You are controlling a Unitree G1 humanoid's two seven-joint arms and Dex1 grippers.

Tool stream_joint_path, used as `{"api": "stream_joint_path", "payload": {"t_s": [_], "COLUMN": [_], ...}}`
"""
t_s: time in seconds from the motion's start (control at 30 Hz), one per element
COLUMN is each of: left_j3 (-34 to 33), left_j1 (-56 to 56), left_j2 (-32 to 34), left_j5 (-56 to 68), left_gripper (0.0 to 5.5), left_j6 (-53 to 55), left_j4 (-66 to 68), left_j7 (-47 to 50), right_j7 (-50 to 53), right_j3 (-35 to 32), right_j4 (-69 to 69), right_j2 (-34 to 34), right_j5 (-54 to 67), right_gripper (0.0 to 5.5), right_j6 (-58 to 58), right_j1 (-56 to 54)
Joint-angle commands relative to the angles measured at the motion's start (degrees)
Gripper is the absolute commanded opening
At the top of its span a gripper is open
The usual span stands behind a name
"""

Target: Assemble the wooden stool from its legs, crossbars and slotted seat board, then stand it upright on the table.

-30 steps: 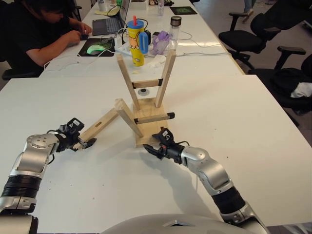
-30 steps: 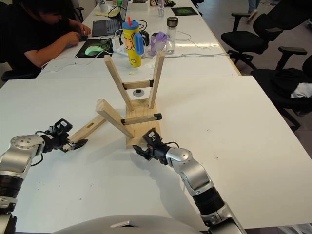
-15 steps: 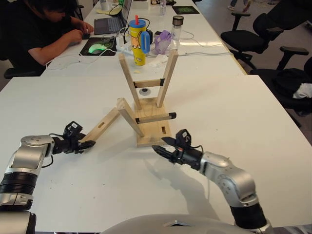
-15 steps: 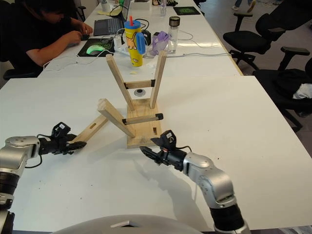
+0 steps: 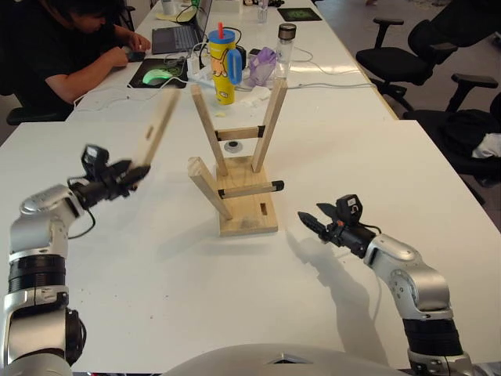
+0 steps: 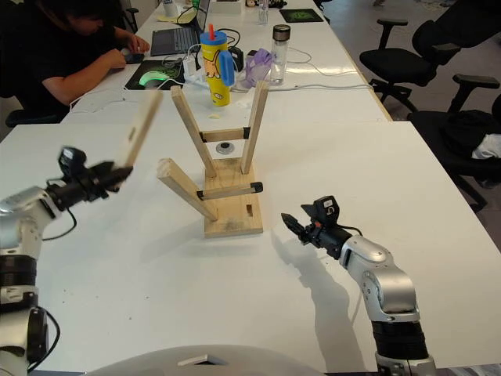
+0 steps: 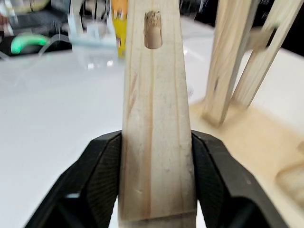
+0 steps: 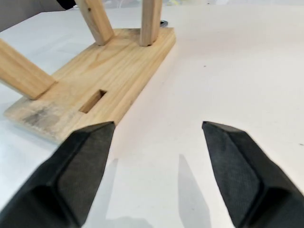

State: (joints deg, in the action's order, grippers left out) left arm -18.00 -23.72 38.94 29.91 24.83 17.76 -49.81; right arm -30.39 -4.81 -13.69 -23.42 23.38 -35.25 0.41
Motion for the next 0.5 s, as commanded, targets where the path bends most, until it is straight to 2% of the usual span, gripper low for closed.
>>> {"api": "stream_joint_path", "payload": {"t_s": [0.03,0.13,0.23,0.37,0.5], "left_j3": [-8.5,-10.1,-8.3,-0.8,7.0], "left_j1": [-5.0,-7.5,-12.7,-14.2,-10.4], "left_j2": [-0.8,0.6,-0.3,-4.8,-7.0], "left_j5": [16.9,28.2,39.1,49.7,50.7], "left_gripper": [2.07,2.07,2.07,2.07,2.07], "left_j6": [10.5,20.2,27.3,32.0,33.9], "left_j4": [-9.6,-16.8,-26.8,-37.8,-44.7], "left_j7": [-1.1,0.3,7.0,17.0,21.8], "right_j7": [-5.0,-8.6,-9.2,-11.2,-9.5], "right_j3": [-5.6,-10.4,-16.5,-21.3,-23.6], "right_j4": [-0.2,-3.6,-5.8,-7.0,-5.7], "right_j2": [-0.7,-1.4,-3.5,-9.4,-12.9], "right_j5": [8.3,20.2,35.9,53.3,66.8], "right_gripper": [3.64,4.17,4.75,5.39,5.40], "right_j6": [-1.2,-6.5,-13.7,-20.5,-22.8], "right_j1": [-3.2,-4.5,-8.0,-9.9,-11.4]}}
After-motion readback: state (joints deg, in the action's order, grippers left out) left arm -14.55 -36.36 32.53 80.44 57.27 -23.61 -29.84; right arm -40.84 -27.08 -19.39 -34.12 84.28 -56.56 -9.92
